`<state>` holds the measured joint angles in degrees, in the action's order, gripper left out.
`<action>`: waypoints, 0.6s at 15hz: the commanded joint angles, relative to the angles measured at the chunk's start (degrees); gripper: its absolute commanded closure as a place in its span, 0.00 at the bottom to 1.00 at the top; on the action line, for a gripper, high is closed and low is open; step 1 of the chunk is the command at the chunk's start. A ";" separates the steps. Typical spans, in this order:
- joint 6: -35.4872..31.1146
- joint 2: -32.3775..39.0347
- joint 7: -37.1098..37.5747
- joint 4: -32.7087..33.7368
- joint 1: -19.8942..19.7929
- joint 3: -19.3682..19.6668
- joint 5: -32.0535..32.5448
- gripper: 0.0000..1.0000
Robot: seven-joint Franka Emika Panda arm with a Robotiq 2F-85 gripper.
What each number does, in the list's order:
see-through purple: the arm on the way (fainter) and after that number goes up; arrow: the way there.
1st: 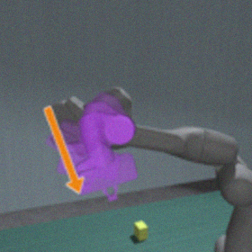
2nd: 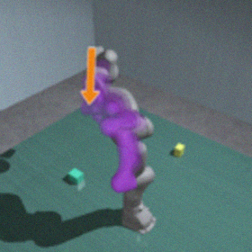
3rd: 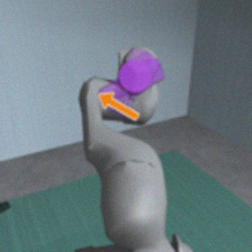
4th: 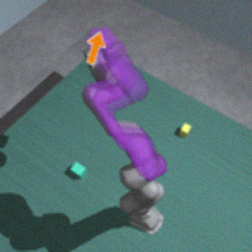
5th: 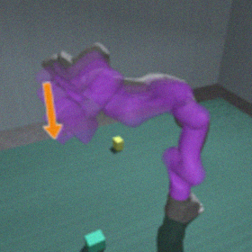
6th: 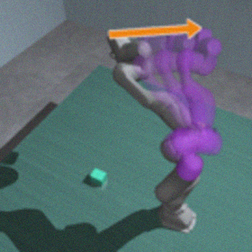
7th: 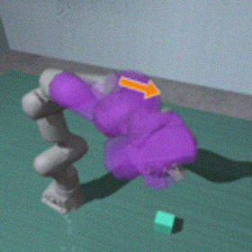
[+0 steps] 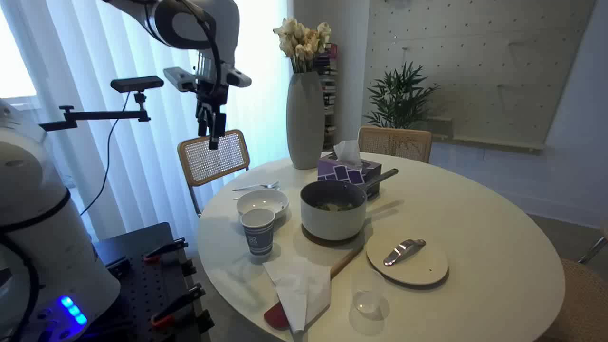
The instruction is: Take the broccoli out of the white pot and place it in the bowl
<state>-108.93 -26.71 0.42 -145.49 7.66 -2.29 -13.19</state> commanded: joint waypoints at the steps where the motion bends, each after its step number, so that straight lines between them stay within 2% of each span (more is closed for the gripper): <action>1: 0.15 0.00 -0.24 0.08 -0.67 -0.59 -0.24 0.00; 6: 0.15 0.00 -0.24 0.08 -0.67 -0.59 -0.24 0.00; 9: -5.94 2.68 1.24 0.21 -2.65 -0.40 1.01 0.00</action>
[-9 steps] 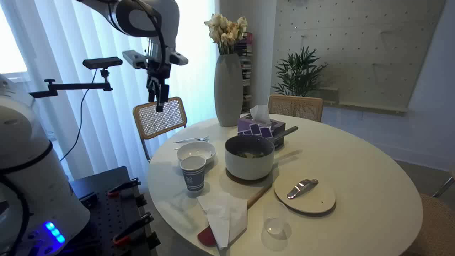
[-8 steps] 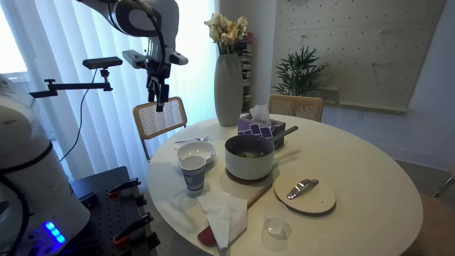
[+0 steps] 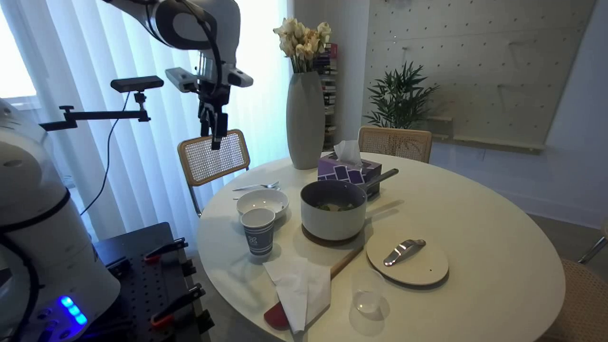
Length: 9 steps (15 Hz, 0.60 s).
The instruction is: Take the broccoli out of the white pot and place it in the bowl
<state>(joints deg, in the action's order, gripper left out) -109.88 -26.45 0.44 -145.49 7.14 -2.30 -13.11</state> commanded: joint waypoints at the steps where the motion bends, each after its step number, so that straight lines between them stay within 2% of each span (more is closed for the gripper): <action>1: -7.93 4.37 1.77 0.67 -3.22 -0.28 2.15 0.00; 9: -30.22 23.25 1.56 7.30 -7.95 2.56 7.97 0.00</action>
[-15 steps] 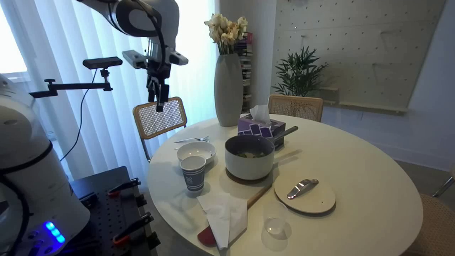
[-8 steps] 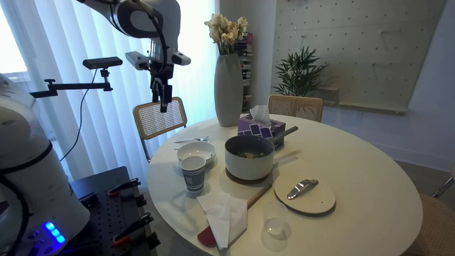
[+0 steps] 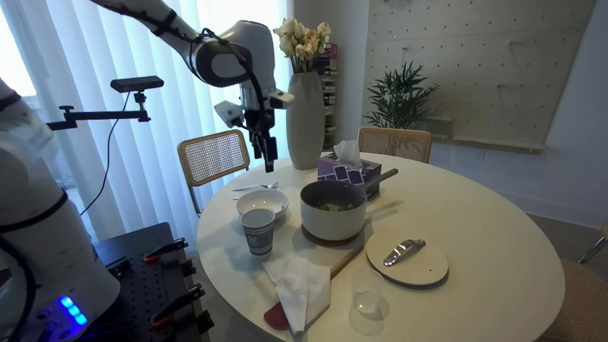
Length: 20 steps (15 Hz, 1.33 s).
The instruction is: Take the broccoli out of the white pot and place it in the bowl
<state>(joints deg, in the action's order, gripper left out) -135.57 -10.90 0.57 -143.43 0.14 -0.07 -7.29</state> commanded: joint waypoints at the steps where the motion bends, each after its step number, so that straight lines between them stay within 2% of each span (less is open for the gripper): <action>1: -5.84 9.71 1.62 6.79 -1.23 0.57 2.70 0.00; 12: -11.61 31.60 3.26 26.48 -1.59 3.50 7.31 0.00; 20: -14.46 43.09 4.62 35.73 -0.96 5.37 8.22 0.00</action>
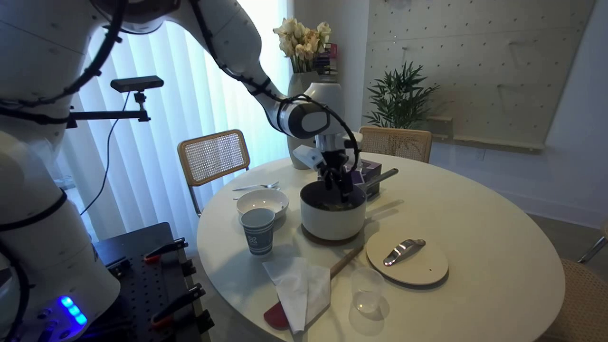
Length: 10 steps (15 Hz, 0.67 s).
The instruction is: Take the broccoli out of the white pot and place it in the bowl
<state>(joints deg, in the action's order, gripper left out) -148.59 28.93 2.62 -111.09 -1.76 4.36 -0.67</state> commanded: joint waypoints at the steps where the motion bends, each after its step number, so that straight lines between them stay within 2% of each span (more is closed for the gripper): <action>1: -1.76 4.05 2.82 4.05 1.15 1.17 1.74 0.11; 2: -2.19 4.70 2.79 4.56 1.20 1.26 1.75 0.13; 3: -2.51 5.09 2.85 4.90 1.22 1.32 1.63 0.34; 5: -2.76 5.42 2.79 5.42 1.21 1.43 1.54 0.20; 6: -2.83 5.28 2.81 5.51 1.22 1.57 1.59 0.21; 7: -3.00 5.24 2.98 5.45 1.38 1.84 1.80 0.14; 9: -3.07 5.34 3.02 5.46 1.44 2.12 1.82 0.12; 10: -3.06 5.38 3.04 5.38 1.50 2.25 1.80 0.06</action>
<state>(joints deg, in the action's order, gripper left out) -150.87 33.73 2.80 -106.40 -1.30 5.47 -0.50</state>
